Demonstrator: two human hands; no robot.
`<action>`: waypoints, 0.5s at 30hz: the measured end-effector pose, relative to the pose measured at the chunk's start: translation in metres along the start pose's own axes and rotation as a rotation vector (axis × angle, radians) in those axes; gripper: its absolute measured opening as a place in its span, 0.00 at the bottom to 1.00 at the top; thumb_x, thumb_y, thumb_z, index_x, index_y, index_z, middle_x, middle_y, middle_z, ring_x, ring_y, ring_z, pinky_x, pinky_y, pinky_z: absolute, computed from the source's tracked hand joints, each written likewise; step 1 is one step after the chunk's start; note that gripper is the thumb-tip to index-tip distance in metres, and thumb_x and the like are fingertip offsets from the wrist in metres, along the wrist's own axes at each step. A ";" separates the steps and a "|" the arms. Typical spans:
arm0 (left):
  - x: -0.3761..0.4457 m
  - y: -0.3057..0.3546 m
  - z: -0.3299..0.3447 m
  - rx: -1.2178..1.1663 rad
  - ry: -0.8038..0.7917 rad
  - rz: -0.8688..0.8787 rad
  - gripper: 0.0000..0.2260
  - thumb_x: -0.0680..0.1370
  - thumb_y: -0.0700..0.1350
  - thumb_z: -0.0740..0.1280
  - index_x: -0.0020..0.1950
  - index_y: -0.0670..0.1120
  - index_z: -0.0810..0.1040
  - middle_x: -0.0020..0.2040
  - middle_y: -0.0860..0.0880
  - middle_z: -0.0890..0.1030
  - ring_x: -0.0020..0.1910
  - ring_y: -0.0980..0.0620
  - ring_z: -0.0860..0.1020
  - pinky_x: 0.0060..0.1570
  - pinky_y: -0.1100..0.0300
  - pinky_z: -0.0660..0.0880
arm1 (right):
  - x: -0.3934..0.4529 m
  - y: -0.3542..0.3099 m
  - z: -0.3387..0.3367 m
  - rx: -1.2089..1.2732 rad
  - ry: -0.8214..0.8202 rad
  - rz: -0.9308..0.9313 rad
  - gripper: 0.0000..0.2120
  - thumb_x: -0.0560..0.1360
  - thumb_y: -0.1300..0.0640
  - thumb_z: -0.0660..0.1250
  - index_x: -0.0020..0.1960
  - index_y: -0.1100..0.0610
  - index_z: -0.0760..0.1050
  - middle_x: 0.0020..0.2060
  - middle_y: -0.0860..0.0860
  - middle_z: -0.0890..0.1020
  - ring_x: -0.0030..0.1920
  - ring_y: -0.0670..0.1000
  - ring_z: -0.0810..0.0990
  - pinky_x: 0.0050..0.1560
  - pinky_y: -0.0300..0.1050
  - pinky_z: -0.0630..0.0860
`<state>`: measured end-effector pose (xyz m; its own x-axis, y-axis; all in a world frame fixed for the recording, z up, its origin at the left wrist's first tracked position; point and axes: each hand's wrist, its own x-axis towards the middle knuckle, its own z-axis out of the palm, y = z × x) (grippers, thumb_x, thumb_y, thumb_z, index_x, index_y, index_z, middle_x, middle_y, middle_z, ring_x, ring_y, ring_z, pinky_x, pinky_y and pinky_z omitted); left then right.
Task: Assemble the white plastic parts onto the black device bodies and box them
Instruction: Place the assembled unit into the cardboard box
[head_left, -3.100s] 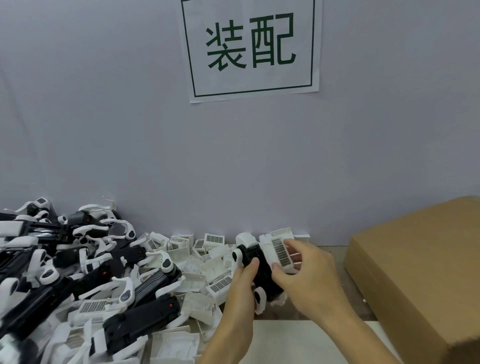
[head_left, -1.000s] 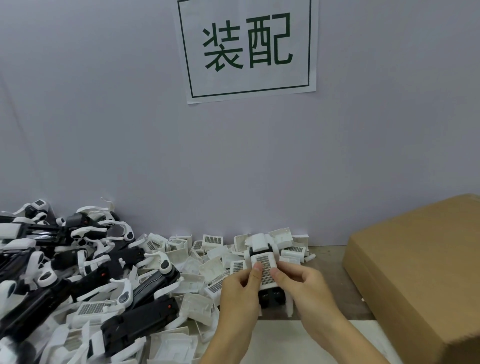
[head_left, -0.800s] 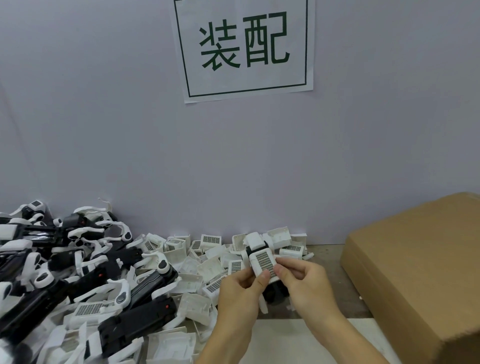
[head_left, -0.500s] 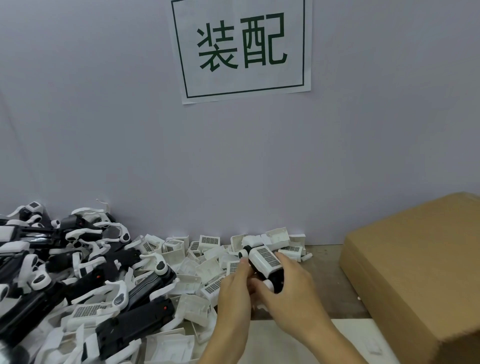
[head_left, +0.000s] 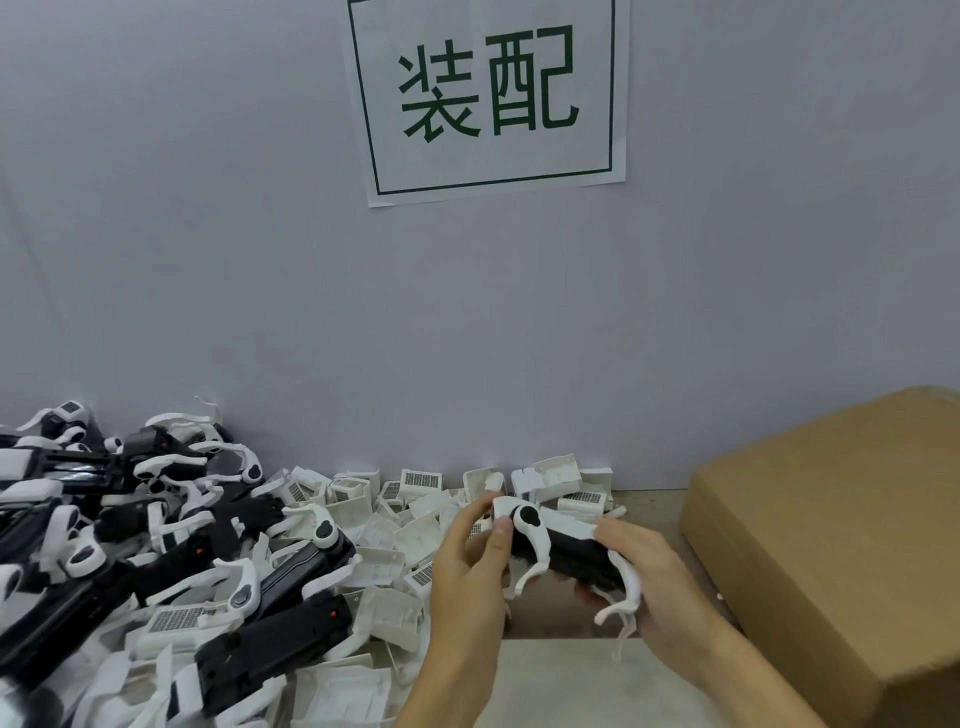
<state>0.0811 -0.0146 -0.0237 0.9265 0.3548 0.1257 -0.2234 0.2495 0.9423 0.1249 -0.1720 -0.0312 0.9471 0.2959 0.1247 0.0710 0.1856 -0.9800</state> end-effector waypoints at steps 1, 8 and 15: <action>0.001 0.001 0.000 -0.007 0.021 -0.004 0.11 0.82 0.42 0.66 0.52 0.59 0.84 0.47 0.48 0.87 0.50 0.44 0.85 0.54 0.41 0.81 | -0.001 -0.002 -0.001 -0.026 -0.025 0.027 0.21 0.65 0.51 0.72 0.49 0.66 0.80 0.53 0.70 0.78 0.52 0.60 0.83 0.56 0.60 0.79; -0.001 -0.001 -0.003 0.061 0.072 -0.048 0.05 0.79 0.42 0.71 0.52 0.51 0.83 0.42 0.45 0.87 0.45 0.41 0.85 0.49 0.43 0.80 | -0.016 -0.036 -0.012 -0.765 -0.232 -0.001 0.15 0.75 0.55 0.73 0.56 0.38 0.80 0.51 0.42 0.83 0.50 0.43 0.82 0.52 0.39 0.79; -0.001 0.001 -0.001 -0.133 0.011 -0.107 0.06 0.81 0.46 0.68 0.55 0.48 0.83 0.48 0.40 0.86 0.47 0.41 0.86 0.42 0.48 0.83 | -0.016 -0.049 -0.018 -0.741 -0.232 0.212 0.11 0.77 0.60 0.71 0.58 0.52 0.80 0.52 0.51 0.84 0.43 0.50 0.86 0.43 0.41 0.81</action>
<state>0.0793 -0.0142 -0.0229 0.9439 0.3296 0.0226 -0.1624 0.4034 0.9005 0.1119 -0.2025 0.0120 0.8802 0.4575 -0.1261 0.1637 -0.5421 -0.8242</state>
